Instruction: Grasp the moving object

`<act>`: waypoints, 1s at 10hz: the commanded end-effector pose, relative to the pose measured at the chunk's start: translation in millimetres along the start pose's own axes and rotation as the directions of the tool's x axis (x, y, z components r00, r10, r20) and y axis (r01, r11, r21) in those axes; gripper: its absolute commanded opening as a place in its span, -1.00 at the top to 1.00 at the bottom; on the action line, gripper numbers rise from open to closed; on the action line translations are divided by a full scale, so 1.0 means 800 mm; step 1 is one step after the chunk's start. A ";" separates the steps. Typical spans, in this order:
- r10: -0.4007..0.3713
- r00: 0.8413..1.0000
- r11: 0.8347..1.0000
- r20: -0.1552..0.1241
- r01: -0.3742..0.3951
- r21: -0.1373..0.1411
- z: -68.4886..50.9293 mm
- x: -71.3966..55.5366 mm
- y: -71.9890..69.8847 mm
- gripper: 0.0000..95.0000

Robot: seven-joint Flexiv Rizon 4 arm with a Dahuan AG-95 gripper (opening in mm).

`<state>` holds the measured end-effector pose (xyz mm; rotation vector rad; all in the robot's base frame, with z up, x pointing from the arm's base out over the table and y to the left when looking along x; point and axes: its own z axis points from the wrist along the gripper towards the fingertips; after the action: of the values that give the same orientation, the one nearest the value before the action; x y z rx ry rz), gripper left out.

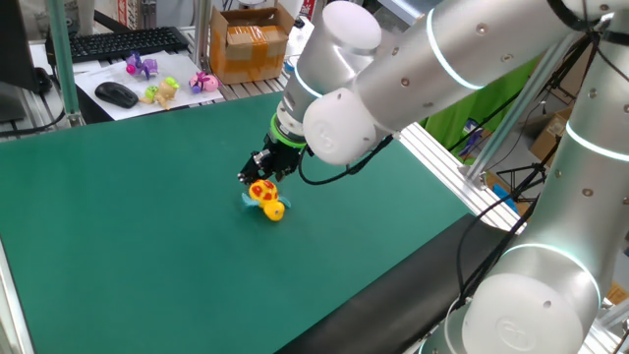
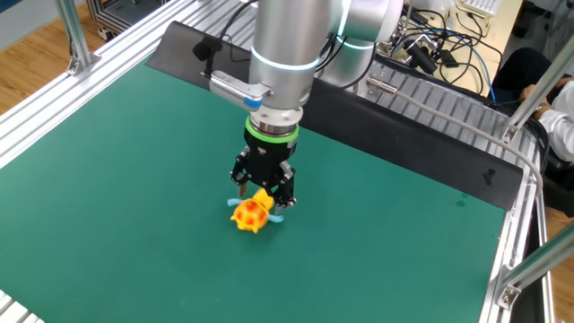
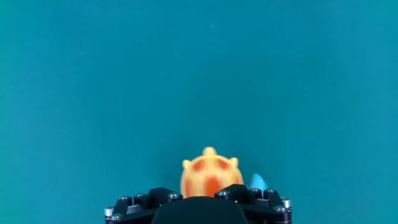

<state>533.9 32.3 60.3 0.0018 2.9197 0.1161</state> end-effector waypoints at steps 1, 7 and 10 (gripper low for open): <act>-0.004 1.000 1.000 0.005 0.004 0.003 0.004 0.001 -0.002 -0.60; -0.007 1.000 1.000 0.023 0.007 -0.014 0.022 0.007 -0.005 -0.60; -0.005 1.000 1.000 0.031 0.006 -0.019 0.027 0.014 -0.006 -0.20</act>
<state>526.7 30.2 35.2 -0.0091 2.8870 0.1523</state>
